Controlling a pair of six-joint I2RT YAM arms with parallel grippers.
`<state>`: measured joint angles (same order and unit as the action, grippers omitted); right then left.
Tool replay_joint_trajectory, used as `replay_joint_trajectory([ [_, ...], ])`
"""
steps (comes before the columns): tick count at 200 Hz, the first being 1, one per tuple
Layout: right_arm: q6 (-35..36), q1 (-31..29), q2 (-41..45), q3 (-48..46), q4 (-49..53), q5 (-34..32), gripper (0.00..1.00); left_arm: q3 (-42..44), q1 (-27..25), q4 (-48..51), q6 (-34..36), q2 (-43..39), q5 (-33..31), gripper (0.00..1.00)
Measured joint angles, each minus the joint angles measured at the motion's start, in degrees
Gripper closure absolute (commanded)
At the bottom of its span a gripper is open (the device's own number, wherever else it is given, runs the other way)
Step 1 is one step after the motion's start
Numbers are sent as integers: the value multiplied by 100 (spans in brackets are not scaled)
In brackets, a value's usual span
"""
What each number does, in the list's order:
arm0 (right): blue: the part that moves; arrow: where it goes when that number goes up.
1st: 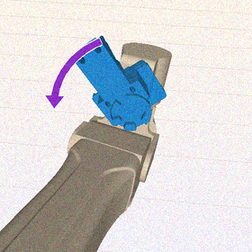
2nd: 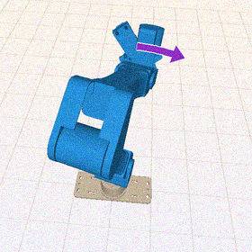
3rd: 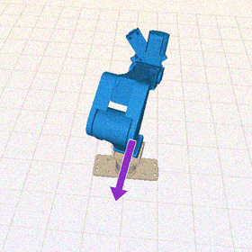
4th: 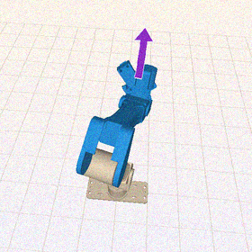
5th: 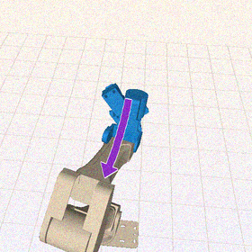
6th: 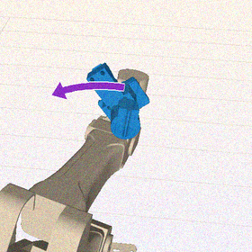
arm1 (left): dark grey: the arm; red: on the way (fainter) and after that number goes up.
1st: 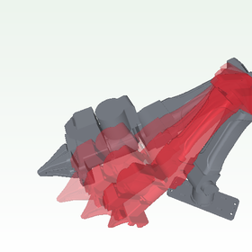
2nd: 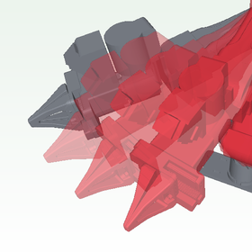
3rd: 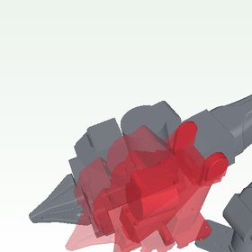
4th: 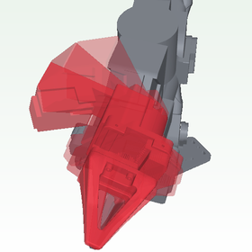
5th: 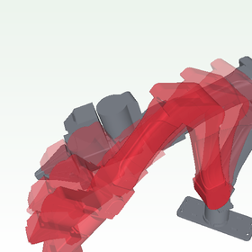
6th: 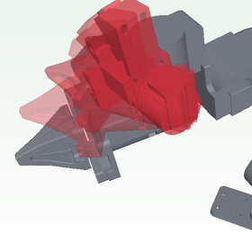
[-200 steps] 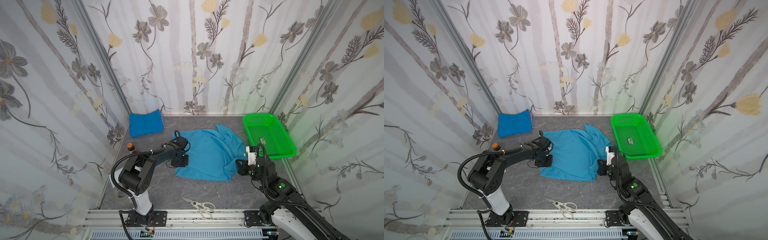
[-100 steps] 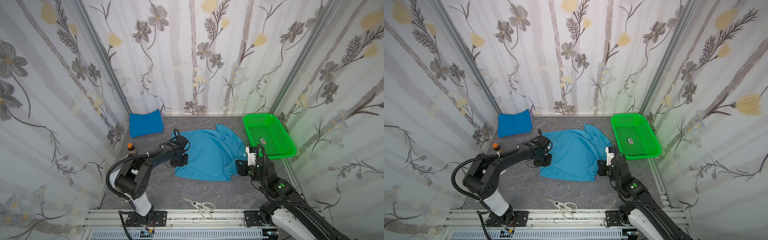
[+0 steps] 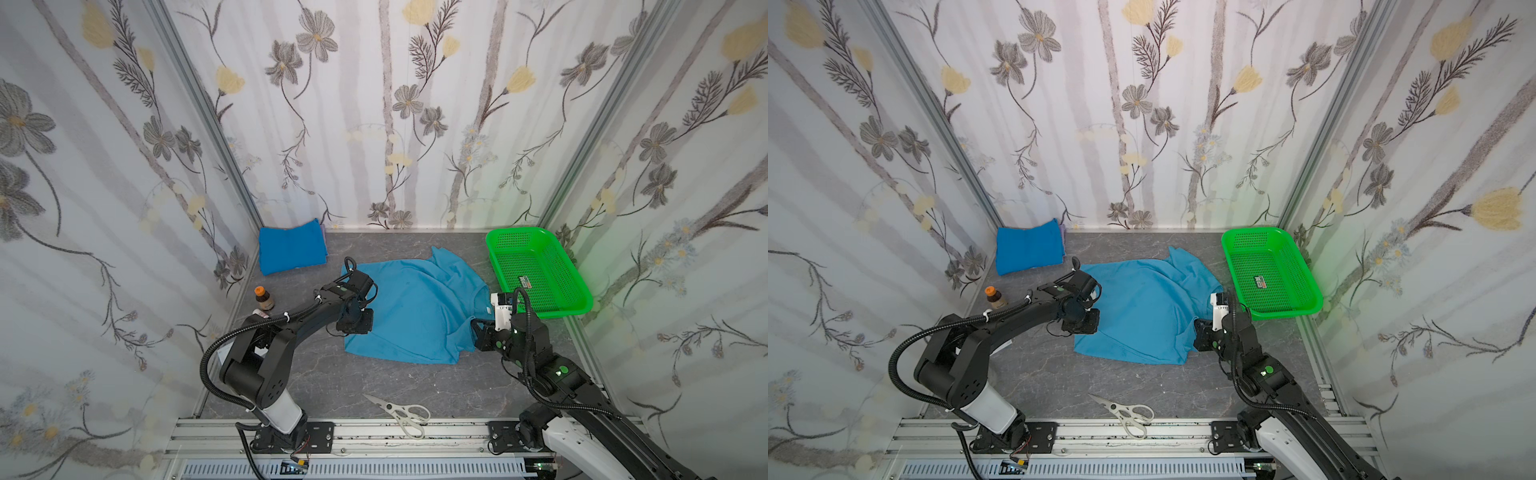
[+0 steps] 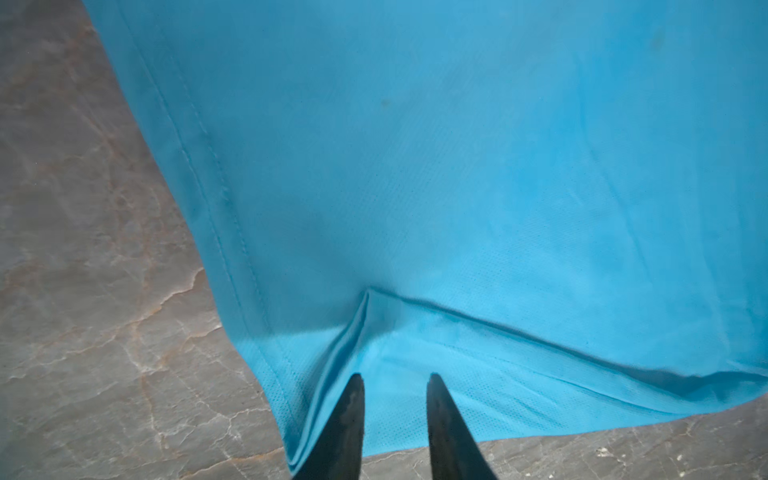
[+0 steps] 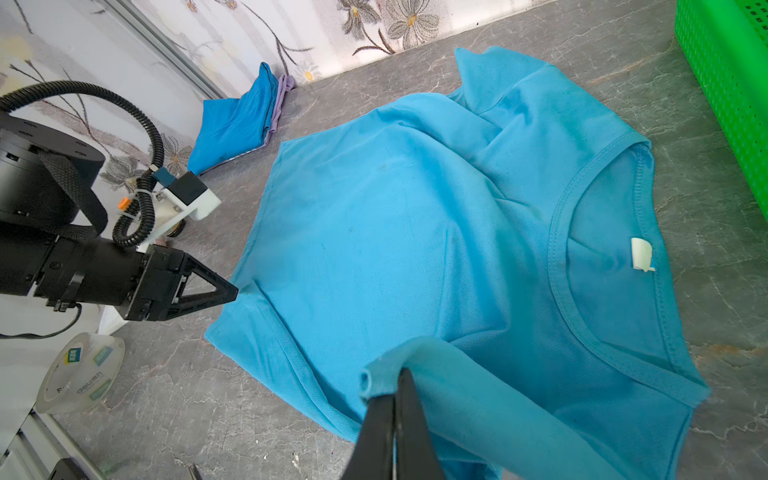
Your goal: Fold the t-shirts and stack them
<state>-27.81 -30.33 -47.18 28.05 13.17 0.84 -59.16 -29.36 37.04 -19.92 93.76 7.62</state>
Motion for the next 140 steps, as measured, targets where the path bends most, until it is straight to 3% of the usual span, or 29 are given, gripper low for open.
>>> replay_joint_trajectory([
  [30,0,0,7,0,0,39,100,122,7,-92,-44,39,83,68],
  [48,0,0,7,0,0,52,100,149,11,-164,-48,105,116,53],
  [81,0,0,-7,0,0,52,100,240,83,-334,-114,166,2,48],
  [140,0,0,24,-2,0,52,100,284,201,-708,-129,278,155,52],
])
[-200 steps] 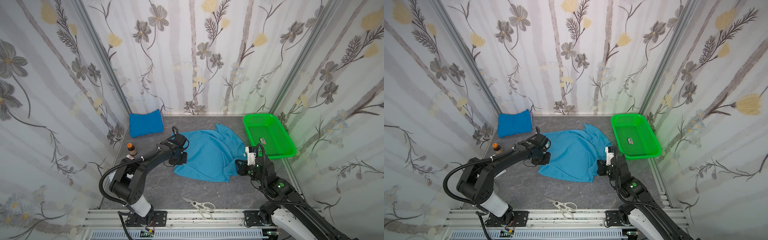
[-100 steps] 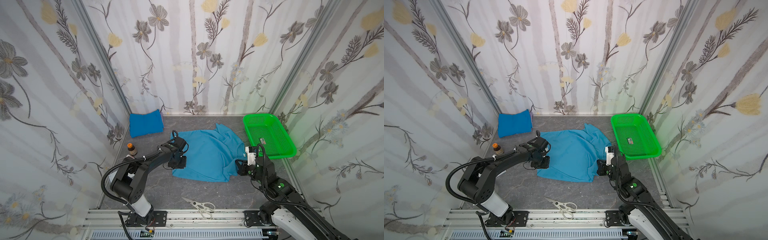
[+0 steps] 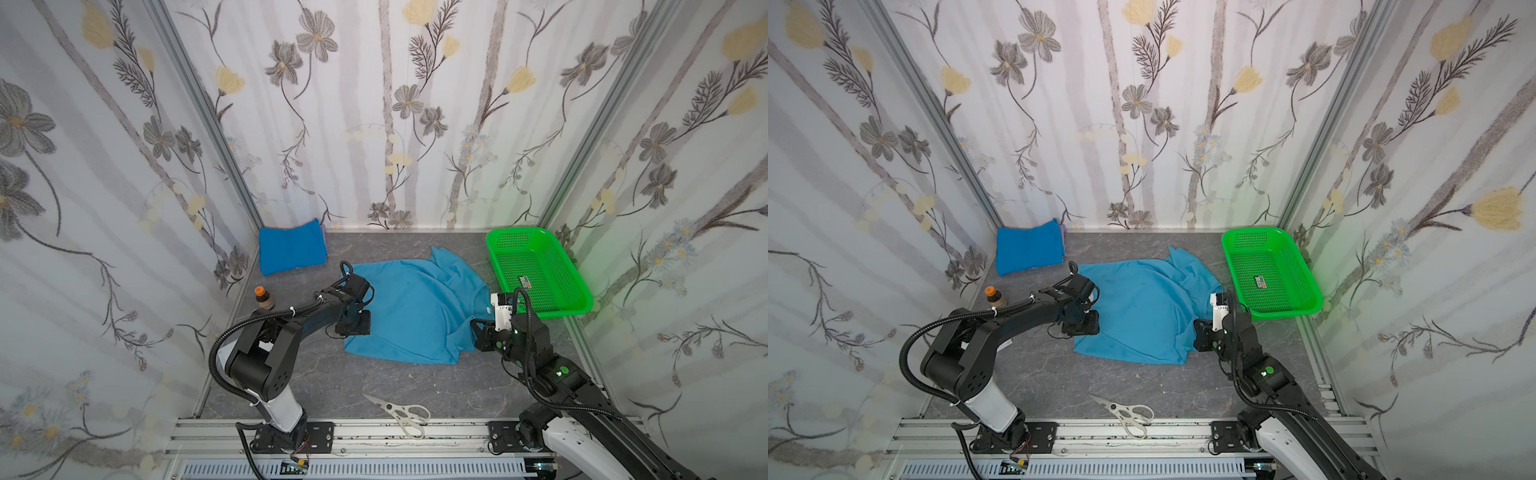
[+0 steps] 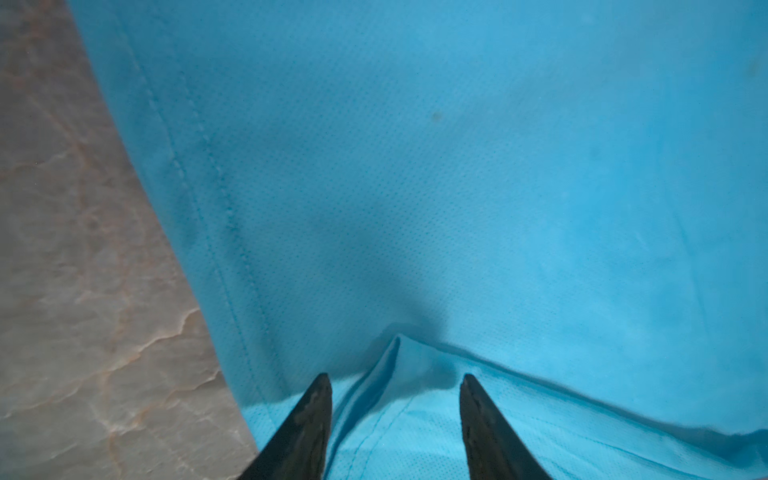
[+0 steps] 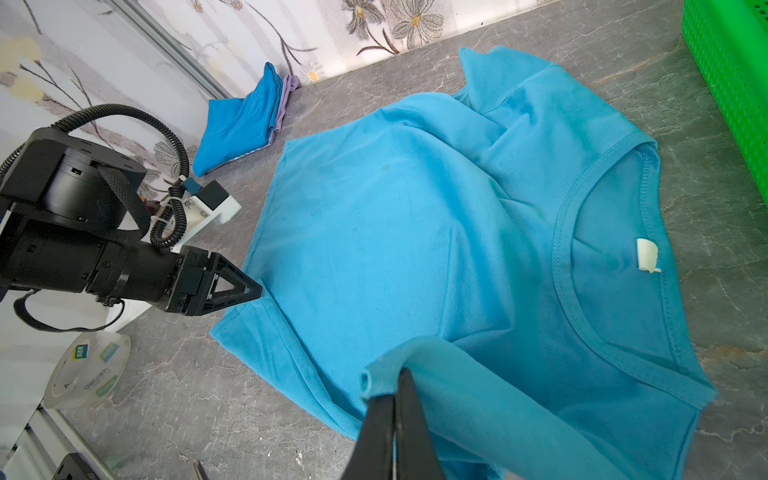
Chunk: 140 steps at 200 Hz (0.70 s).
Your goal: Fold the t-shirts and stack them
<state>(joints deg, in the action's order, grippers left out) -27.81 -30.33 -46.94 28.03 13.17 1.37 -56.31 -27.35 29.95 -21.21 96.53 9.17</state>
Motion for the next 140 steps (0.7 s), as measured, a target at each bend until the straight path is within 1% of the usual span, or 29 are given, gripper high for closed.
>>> replay_joint_trajectory([
  [26,0,0,-4,-2,0,0,100,28,-81,-125,7,2,334,58],
  [50,0,0,-42,-2,-2,0,100,85,-149,-142,9,-22,466,63],
  [94,0,0,-50,-2,-2,0,100,181,-175,-144,11,-48,476,67],
  [132,0,0,22,-9,0,0,100,109,-175,-133,17,85,361,65],
  [140,0,0,39,-9,0,0,100,103,-181,-133,20,92,310,67],
])
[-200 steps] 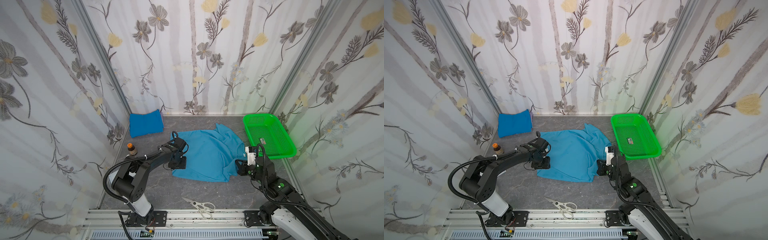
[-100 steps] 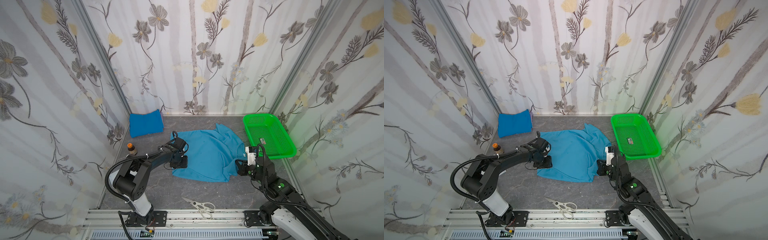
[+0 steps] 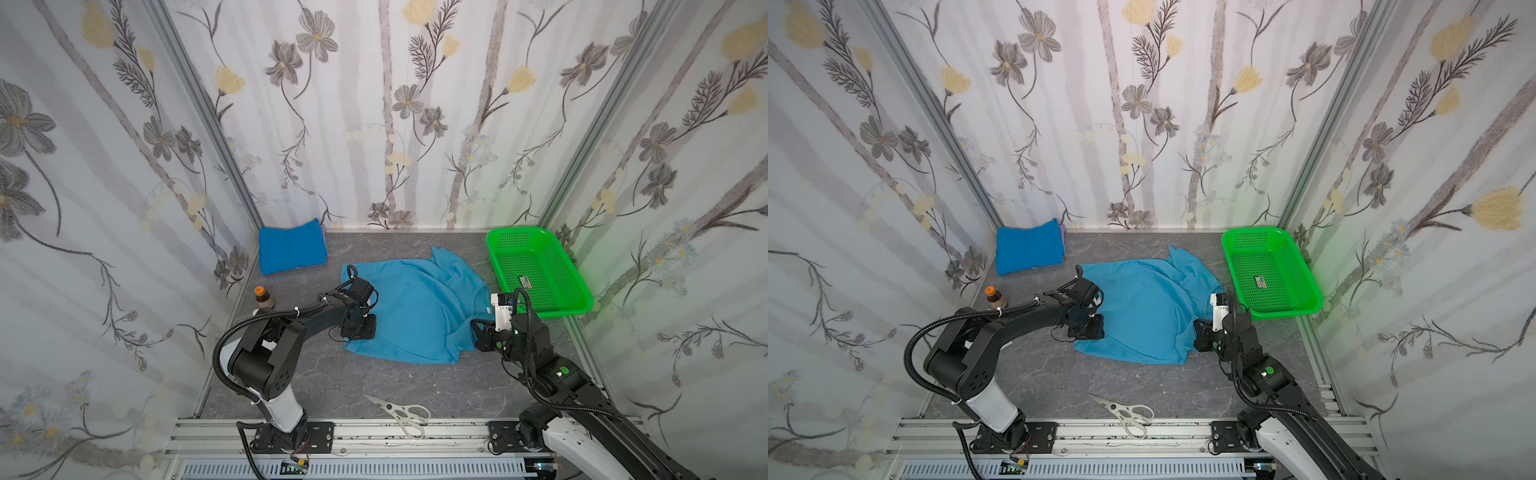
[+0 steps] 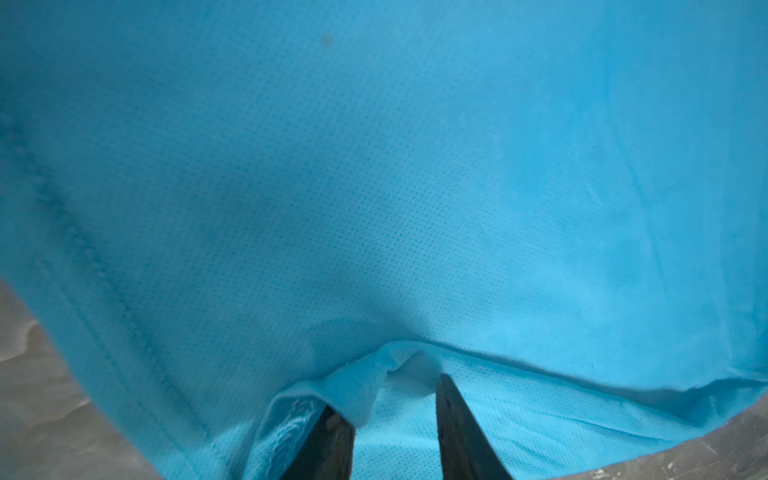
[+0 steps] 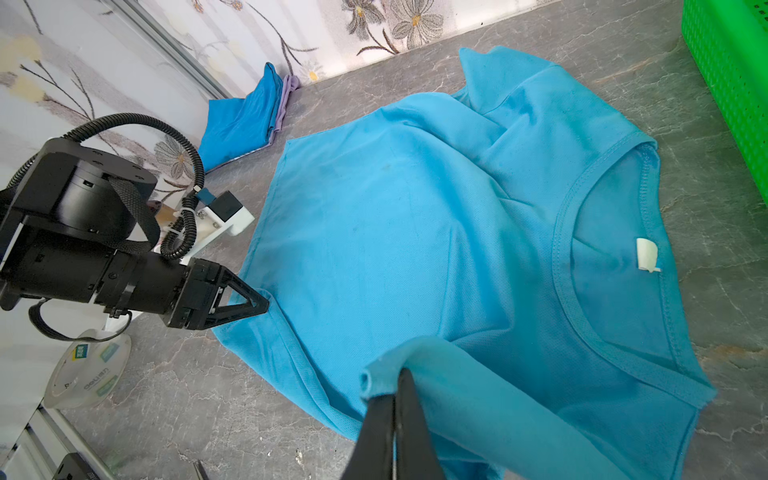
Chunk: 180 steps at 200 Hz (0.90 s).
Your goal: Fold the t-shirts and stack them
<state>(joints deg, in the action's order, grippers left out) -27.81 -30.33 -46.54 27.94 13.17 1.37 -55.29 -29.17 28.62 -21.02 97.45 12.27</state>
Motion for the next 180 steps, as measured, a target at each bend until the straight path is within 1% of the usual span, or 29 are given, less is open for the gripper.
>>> replay_joint_trajectory([
  [32,0,0,31,-11,2,0,100,0,2,37,0,2,-177,85],
  [50,0,0,4,-11,0,0,100,0,2,74,2,-42,-273,100],
  [108,-2,0,-179,7,-22,0,100,-271,2,439,68,-793,-621,100],
  [130,50,74,-319,254,-33,28,100,-542,33,728,199,-1182,-669,100],
  [141,188,264,-479,542,0,68,100,-754,81,874,330,-1349,-662,100],
  [155,400,723,-811,1108,42,208,100,-1130,229,1071,498,-1545,-656,100],
  [180,831,1491,-1589,2505,173,341,100,-2199,754,1318,778,-1692,-562,100],
])
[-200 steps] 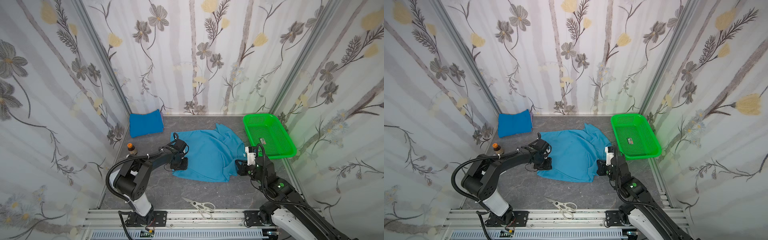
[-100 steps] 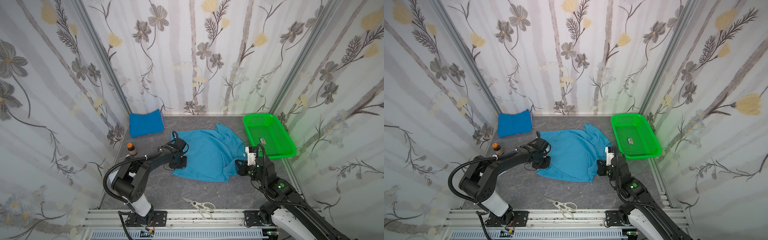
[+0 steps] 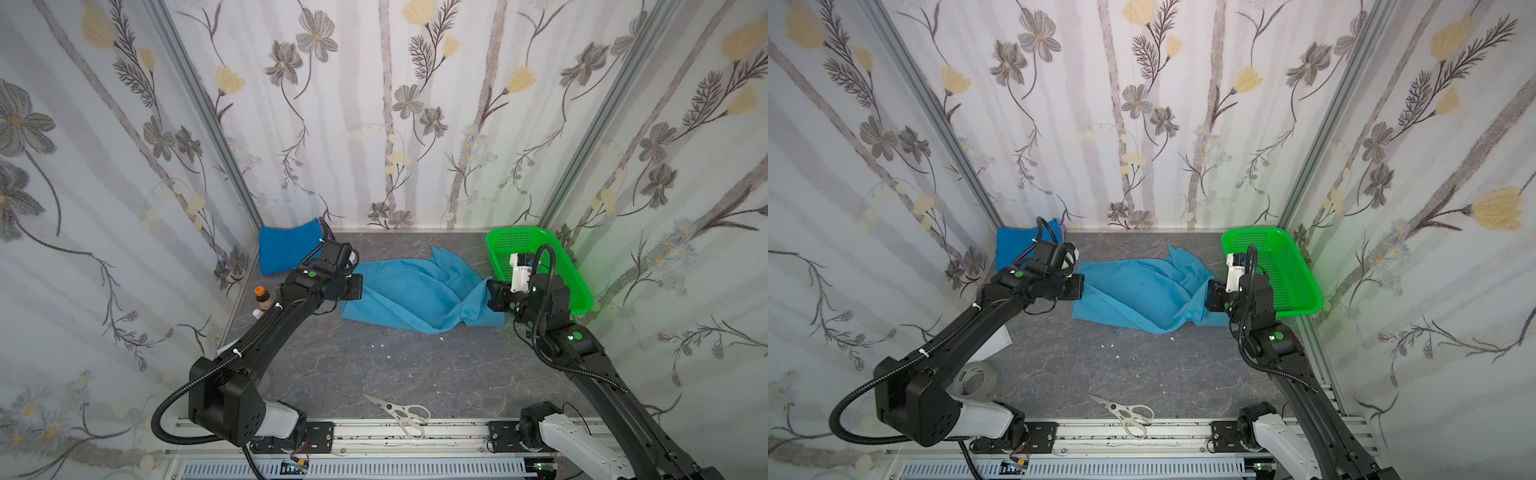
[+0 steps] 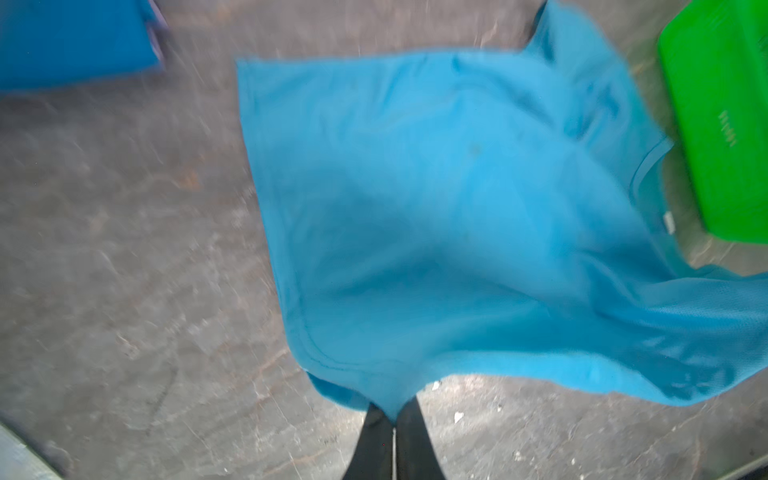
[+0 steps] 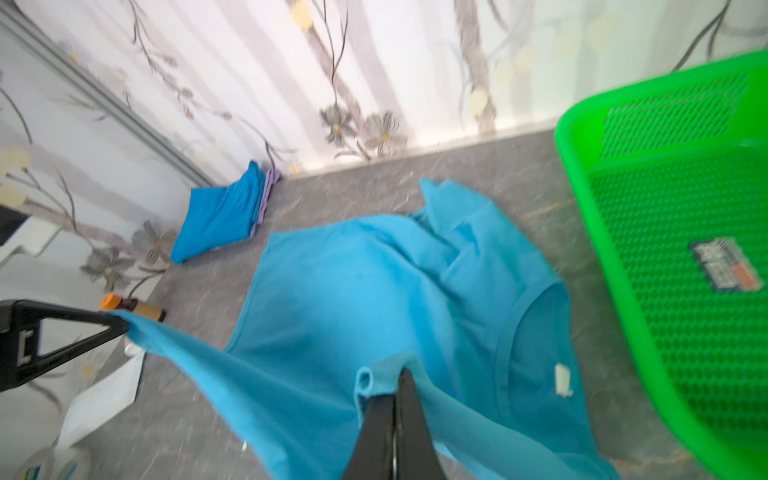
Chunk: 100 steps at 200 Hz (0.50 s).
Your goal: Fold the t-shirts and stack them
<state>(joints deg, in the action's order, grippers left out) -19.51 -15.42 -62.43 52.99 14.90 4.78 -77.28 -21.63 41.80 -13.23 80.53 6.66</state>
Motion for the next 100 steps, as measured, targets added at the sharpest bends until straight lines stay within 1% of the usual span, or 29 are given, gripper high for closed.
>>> replay_joint_trajectory([
  [25,334,417,-597,1340,140,219,100,-1213,527,160,245,63,264,100],
  [48,549,612,-879,2221,245,380,100,-1996,726,308,407,129,568,100],
  [73,721,629,-826,2599,387,632,100,-2269,800,437,463,-7,811,100],
  [100,890,638,-439,2697,739,756,100,-2310,890,647,474,-509,977,100],
])
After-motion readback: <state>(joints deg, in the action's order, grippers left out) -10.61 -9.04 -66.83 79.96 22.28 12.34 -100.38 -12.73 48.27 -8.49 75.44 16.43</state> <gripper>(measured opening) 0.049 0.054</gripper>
